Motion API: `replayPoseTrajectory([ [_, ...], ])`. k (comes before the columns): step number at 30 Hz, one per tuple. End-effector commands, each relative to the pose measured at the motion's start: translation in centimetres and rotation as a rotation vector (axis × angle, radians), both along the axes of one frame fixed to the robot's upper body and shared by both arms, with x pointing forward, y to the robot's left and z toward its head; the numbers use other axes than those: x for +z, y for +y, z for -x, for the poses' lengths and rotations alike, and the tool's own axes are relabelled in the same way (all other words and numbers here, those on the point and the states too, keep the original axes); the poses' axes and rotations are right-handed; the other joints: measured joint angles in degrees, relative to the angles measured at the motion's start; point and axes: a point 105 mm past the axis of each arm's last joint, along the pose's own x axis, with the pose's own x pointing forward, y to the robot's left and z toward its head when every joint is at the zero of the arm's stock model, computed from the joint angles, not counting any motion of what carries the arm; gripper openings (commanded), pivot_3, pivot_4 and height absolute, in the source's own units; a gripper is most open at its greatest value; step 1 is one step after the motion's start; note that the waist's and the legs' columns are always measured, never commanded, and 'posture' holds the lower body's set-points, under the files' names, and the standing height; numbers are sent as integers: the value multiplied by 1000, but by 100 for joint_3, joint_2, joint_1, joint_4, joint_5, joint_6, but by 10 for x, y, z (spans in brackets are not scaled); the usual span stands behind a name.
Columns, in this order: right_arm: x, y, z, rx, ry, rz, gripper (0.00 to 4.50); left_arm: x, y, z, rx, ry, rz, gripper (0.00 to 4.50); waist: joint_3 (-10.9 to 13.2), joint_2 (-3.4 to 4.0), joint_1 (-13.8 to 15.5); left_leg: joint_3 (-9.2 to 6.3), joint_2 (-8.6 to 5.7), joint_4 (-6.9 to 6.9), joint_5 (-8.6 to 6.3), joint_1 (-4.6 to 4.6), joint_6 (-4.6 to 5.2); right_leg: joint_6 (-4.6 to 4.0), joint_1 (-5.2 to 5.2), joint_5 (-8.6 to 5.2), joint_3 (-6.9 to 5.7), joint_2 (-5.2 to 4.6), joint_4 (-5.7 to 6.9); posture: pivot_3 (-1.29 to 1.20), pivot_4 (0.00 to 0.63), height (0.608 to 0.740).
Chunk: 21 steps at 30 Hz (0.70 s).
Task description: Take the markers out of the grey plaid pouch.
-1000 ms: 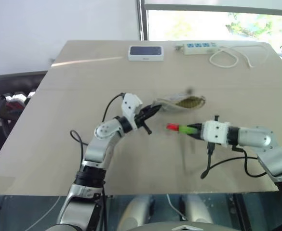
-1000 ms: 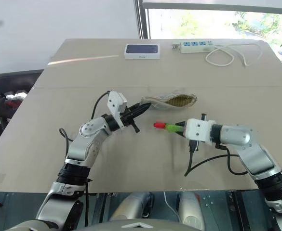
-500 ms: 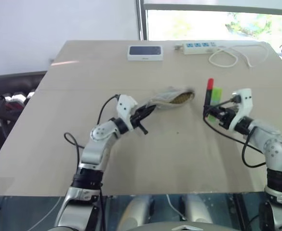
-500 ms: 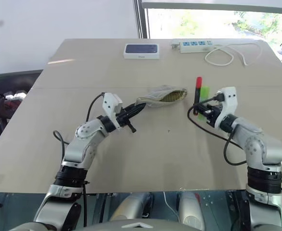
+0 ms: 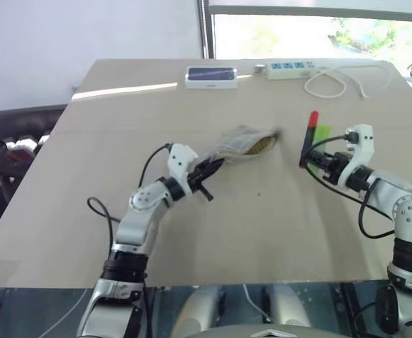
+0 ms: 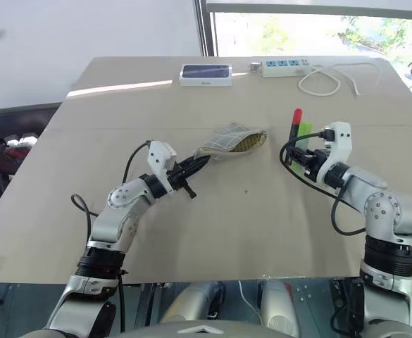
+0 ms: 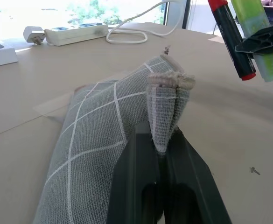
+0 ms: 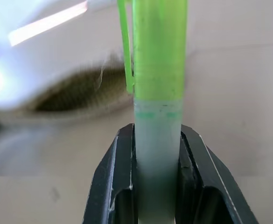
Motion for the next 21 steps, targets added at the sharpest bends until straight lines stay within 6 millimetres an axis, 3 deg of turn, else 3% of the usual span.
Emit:
replayPoseTrajectory([
  [1, 4, 2, 4, 134, -136, 347, 389, 15, -7, 6, -38, -70, 1, 0, 0, 1, -5, 3, 0, 0, 0, -1, 0, 0, 2, 0, 1, -1, 1, 0, 150, 738],
  [3, 2, -6, 1, 180, -202, 563, 389, 18, -12, 8, -61, -85, -3, 0, 0, 1, -17, 7, 0, 1, 0, -1, 0, 0, -1, 0, 3, -1, 6, 0, 150, 738],
  [8, 13, -3, -5, 258, -340, 824, 389, 19, -25, 19, -140, -118, -44, 0, 1, 0, -57, 8, 3, 2, 0, 0, -1, 1, -1, 0, 4, 1, 8, 0, 150, 738],
  [21, 21, 0, -12, 406, -496, 1188, 389, 14, -41, 30, -221, -149, -98, 0, 1, 0, -40, 5, 2, 1, 0, -2, -1, 1, -1, 0, 1, 0, 2, 0, 150, 738],
])
